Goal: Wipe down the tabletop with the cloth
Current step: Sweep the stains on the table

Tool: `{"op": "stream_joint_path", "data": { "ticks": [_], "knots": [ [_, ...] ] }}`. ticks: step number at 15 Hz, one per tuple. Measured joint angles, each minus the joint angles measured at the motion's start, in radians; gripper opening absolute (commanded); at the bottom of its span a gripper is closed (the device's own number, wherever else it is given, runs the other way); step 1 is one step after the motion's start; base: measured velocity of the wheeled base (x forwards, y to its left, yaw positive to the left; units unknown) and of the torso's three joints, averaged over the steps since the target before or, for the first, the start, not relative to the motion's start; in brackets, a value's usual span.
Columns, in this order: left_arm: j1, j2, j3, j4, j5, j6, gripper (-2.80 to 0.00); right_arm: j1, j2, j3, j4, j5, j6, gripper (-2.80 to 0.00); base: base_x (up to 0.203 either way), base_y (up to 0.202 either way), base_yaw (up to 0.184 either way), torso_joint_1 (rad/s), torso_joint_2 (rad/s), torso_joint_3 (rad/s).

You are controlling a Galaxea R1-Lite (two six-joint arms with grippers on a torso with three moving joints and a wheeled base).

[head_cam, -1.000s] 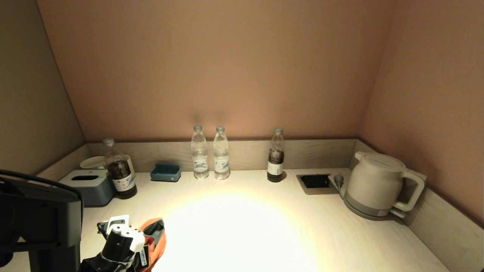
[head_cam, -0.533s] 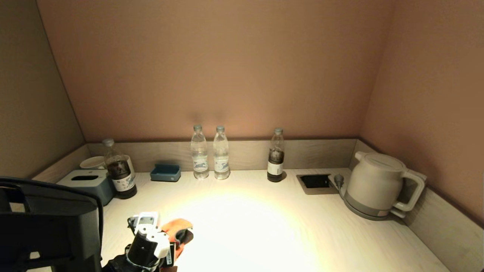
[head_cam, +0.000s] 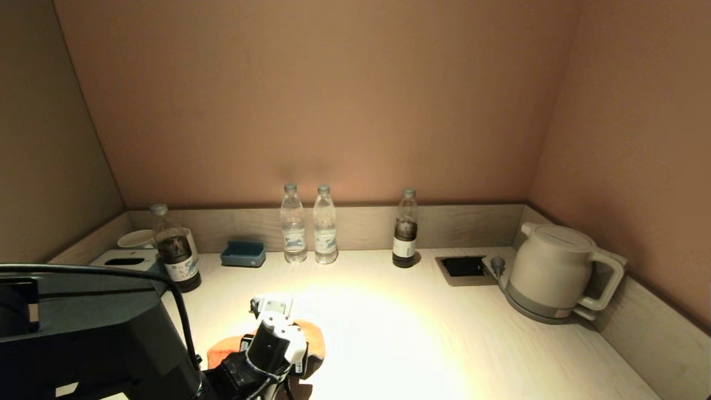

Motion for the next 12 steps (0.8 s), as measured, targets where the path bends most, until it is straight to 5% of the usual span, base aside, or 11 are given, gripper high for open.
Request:
{"op": "stream_joint_path", "data": {
  "ticks": [6,12],
  "knots": [
    [-0.022,0.006,-0.204,0.14,0.007,0.007,-2.8,0.0,0.0,0.0,0.0,0.001,0.0,-2.8,0.0,0.0,0.0,0.0,0.0,0.0],
    [0.107,-0.001,-0.535,0.24,0.093,0.123,-2.8,0.0,0.0,0.0,0.0,0.0,0.0,-2.8,0.0,0.0,0.0,0.0,0.0,0.0]
  ]
}}
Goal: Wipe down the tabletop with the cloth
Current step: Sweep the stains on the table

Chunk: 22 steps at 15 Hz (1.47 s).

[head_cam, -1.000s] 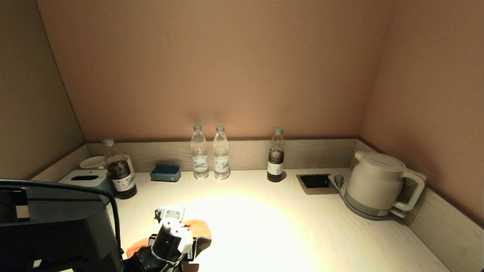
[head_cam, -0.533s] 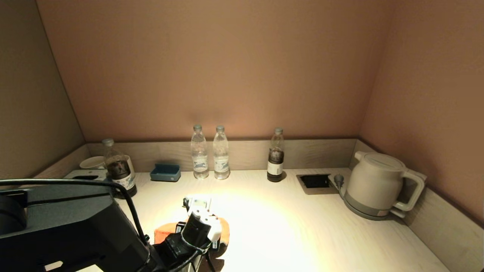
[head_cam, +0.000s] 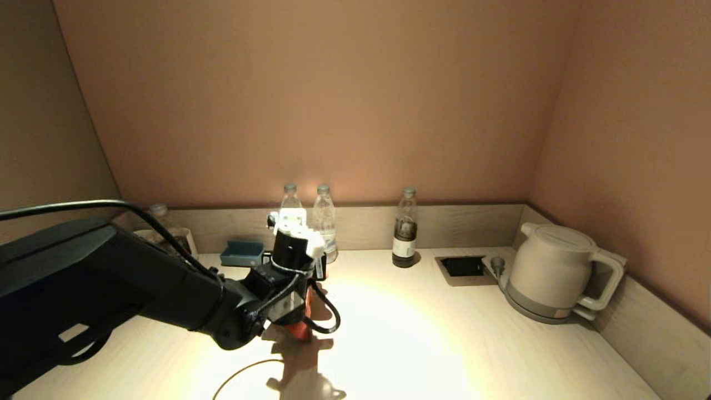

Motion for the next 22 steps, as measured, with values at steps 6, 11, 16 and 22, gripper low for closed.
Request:
{"op": "stream_joint_path", "data": {
  "ticks": [6,11,16,22],
  "knots": [
    [0.223,0.127,-0.253,0.176,0.156,0.01,-2.8,0.0,0.0,0.0,0.0,0.001,0.0,-2.8,0.0,0.0,0.0,0.0,0.0,0.0],
    [0.275,0.222,-0.204,0.171,0.177,0.008,-2.8,0.0,0.0,0.0,0.0,0.001,0.0,-2.8,0.0,0.0,0.0,0.0,0.0,0.0],
    [0.187,0.27,-0.111,0.139,0.177,-0.008,-2.8,0.0,0.0,0.0,0.0,0.0,0.0,-2.8,0.0,0.0,0.0,0.0,0.0,0.0],
    [-0.096,0.199,-0.04,0.153,0.193,-0.032,-2.8,0.0,0.0,0.0,-0.001,0.0,0.0,-2.8,0.0,0.0,0.0,0.0,0.0,0.0]
  ]
}}
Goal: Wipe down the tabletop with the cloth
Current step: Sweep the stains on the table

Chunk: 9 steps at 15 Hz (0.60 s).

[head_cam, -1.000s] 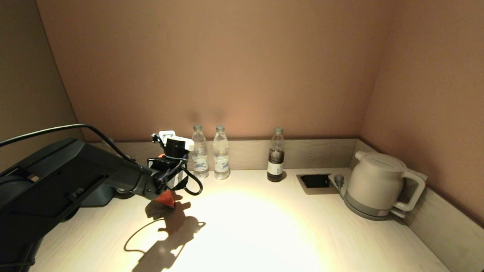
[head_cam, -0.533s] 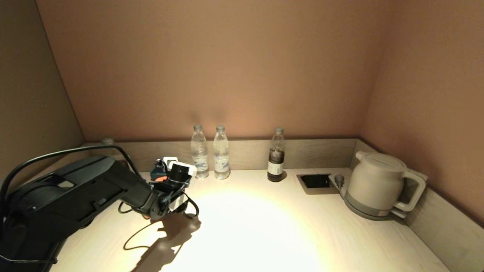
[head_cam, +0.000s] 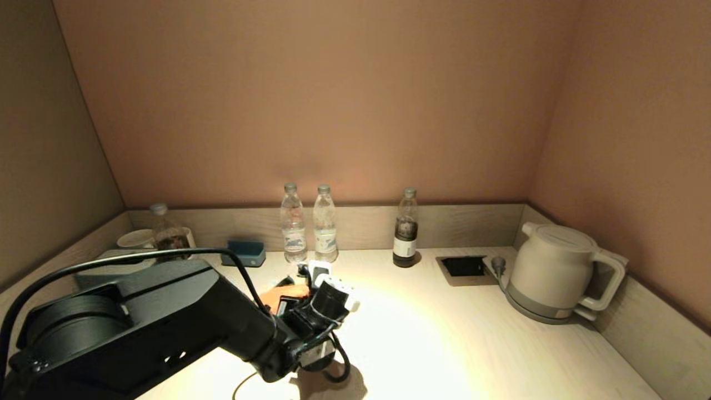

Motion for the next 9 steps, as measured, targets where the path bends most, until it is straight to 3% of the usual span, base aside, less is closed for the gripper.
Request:
{"op": "stream_joint_path", "data": {
  "ticks": [5,9],
  "knots": [
    [-0.224,-0.134,0.032,0.048,0.003,-0.006,-2.8,0.001,0.0,0.0,0.001,-0.001,0.0,-2.8,0.0,0.0,0.0,0.0,0.0,0.0],
    [-0.302,-0.217,0.042,0.078,0.0,-0.01,-2.8,0.0,0.0,0.0,0.0,0.0,0.0,-2.8,0.0,0.0,0.0,0.0,0.0,0.0]
  ]
}}
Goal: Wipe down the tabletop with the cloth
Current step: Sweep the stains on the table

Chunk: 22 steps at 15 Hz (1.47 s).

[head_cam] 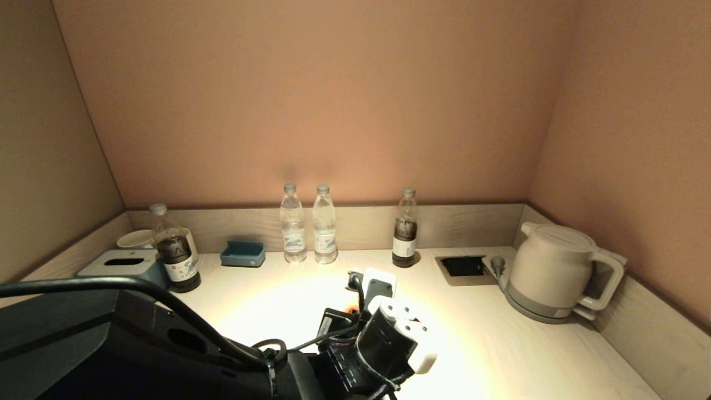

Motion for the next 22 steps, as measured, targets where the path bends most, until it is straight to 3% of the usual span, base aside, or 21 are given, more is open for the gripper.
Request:
{"op": "stream_joint_path", "data": {
  "ticks": [5,9,14,16,20,22],
  "knots": [
    [-0.017,-0.035,-0.007,0.002,-0.015,-0.004,-2.8,0.0,0.0,0.0,0.0,0.0,0.0,-2.8,0.0,0.0,0.0,0.0,0.0,0.0],
    [-0.013,-0.035,-0.015,0.037,-0.106,-0.062,-2.8,0.0,0.0,0.0,0.0,-0.001,0.0,-2.8,0.0,0.0,0.0,0.0,0.0,0.0],
    [0.081,-0.067,-0.051,0.097,-0.427,-0.061,-2.8,0.0,0.0,0.0,0.0,0.0,0.0,-2.8,0.0,0.0,0.0,0.0,0.0,0.0],
    [0.146,-0.084,-0.054,0.115,-0.617,-0.035,-2.8,0.0,0.0,0.0,0.0,0.0,0.0,-2.8,0.0,0.0,0.0,0.0,0.0,0.0],
    [0.211,-0.094,-0.054,0.146,-0.924,-0.019,-2.8,0.0,0.0,0.0,0.0,0.001,0.0,-2.8,0.0,0.0,0.0,0.0,0.0,0.0],
    [0.223,-0.084,-0.02,0.151,-1.019,-0.017,-2.8,0.0,0.0,0.0,0.0,0.0,0.0,-2.8,0.0,0.0,0.0,0.0,0.0,0.0]
  ]
}}
